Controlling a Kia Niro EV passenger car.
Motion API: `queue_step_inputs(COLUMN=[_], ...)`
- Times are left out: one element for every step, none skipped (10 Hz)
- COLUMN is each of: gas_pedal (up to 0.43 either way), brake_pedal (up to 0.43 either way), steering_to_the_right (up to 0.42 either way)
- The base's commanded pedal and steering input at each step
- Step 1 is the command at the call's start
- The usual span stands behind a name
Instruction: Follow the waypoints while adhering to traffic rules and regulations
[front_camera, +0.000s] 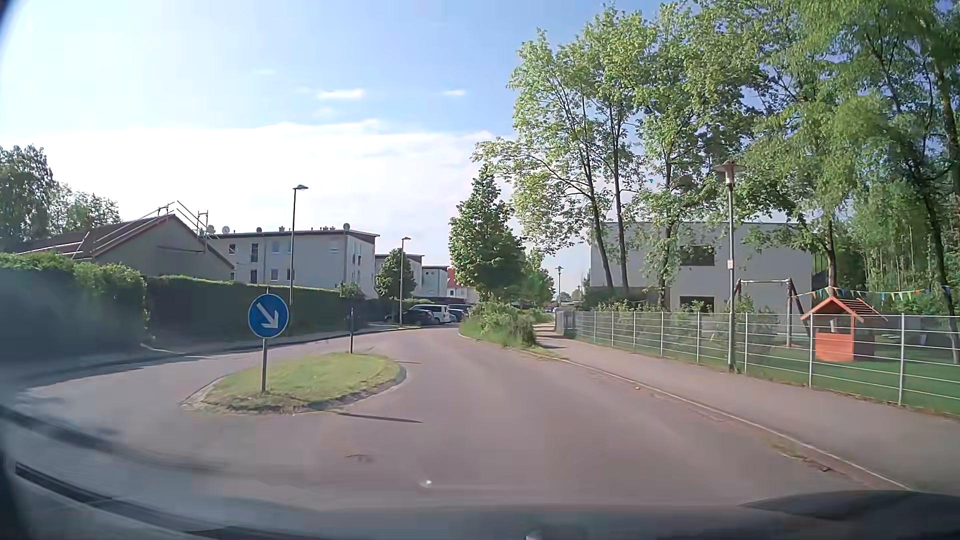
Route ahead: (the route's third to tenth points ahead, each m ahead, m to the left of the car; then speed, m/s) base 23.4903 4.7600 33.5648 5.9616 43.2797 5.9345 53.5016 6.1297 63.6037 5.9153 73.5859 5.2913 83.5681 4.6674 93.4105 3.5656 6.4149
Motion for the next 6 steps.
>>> queue_step_inputs(gas_pedal=[0.059, 0.059, 0.059, 0.059, 0.059, 0.059], brake_pedal=[0.000, 0.000, 0.000, 0.000, 0.000, 0.000], steering_to_the_right=[0.000, -0.003, -0.009, -0.016, -0.024, -0.029])
